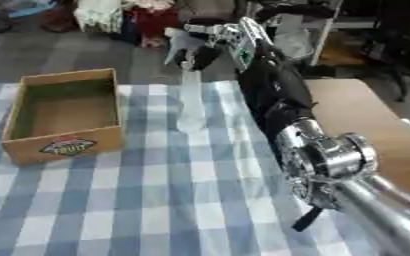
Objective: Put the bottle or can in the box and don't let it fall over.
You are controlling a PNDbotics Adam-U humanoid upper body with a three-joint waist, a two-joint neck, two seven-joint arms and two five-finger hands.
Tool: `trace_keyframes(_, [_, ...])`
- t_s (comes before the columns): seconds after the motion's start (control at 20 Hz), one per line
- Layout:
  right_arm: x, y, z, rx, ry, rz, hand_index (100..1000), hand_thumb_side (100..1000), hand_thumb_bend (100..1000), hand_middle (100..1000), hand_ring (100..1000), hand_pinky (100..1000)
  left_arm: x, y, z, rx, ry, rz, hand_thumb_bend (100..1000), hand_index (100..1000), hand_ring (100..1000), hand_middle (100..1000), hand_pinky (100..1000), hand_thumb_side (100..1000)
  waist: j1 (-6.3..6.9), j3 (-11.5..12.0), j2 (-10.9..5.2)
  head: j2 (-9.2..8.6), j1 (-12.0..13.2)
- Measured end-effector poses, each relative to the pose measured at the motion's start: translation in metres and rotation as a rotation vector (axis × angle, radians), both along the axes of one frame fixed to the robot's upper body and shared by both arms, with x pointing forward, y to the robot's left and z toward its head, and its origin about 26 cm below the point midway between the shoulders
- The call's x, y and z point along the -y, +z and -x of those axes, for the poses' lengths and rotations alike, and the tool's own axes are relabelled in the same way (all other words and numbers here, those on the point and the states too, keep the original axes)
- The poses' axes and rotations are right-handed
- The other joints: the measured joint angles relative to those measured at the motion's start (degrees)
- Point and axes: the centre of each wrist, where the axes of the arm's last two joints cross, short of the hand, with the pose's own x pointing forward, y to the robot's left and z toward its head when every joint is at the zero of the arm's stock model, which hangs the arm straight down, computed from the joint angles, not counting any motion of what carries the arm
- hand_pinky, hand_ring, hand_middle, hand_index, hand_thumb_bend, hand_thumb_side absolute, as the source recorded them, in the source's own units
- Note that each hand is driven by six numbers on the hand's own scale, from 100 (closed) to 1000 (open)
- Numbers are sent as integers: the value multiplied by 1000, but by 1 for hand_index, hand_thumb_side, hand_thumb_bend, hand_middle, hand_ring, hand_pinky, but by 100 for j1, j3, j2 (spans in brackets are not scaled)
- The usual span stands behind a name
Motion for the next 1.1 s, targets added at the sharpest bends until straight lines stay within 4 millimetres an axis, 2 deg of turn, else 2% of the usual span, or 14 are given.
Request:
trace_keyframes(0.15, [1,-2,0,19,-20,-15,217,167,100,138,208,111,-1,0,0,0,2,-3,156,852,814,646,684,976,-1,-5,-1,0,-17])
trace_keyframes(0.4, [2,-3,0,48,-36,-22,214,169,100,134,199,100,-3,0,0,0,5,-6,156,852,814,646,684,976,-1,-8,-2,1,-22])
trace_keyframes(0.45, [2,-3,0,52,-37,-23,190,164,100,100,133,100,-3,0,0,0,6,-6,157,852,814,646,683,975,-1,-8,-2,1,-22])
trace_keyframes(0.55, [1,-2,0,65,-31,-25,189,159,100,100,131,100,-3,0,0,-1,6,-6,157,852,814,646,683,975,-5,-8,-23,8,-37])
trace_keyframes(0.7, [-3,9,1,124,3,-34,188,140,100,100,128,100,-3,-1,1,-5,8,-6,158,852,814,645,683,977,-30,-35,-25,48,-52])
trace_keyframes(0.85, [-15,33,1,204,71,-59,188,130,100,100,129,100,-4,-2,2,-9,10,-6,158,852,814,645,682,977,-33,-35,-33,52,-75])
trace_keyframes(0.9, [-21,39,2,224,94,-66,188,186,100,100,130,100,-4,-2,2,-9,10,-6,161,852,814,645,682,979,-34,-32,-39,52,-81])
trace_keyframes(0.95, [-26,45,2,241,118,-73,188,125,100,100,131,100,-4,-2,2,-9,10,-6,158,852,814,645,682,975,-34,-20,-48,53,-93])
trace_keyframes(1.1, [-44,56,2,270,184,-96,189,113,100,100,133,100,-4,-2,2,-10,8,-5,159,852,814,645,682,974,-37,43,-71,53,-135])
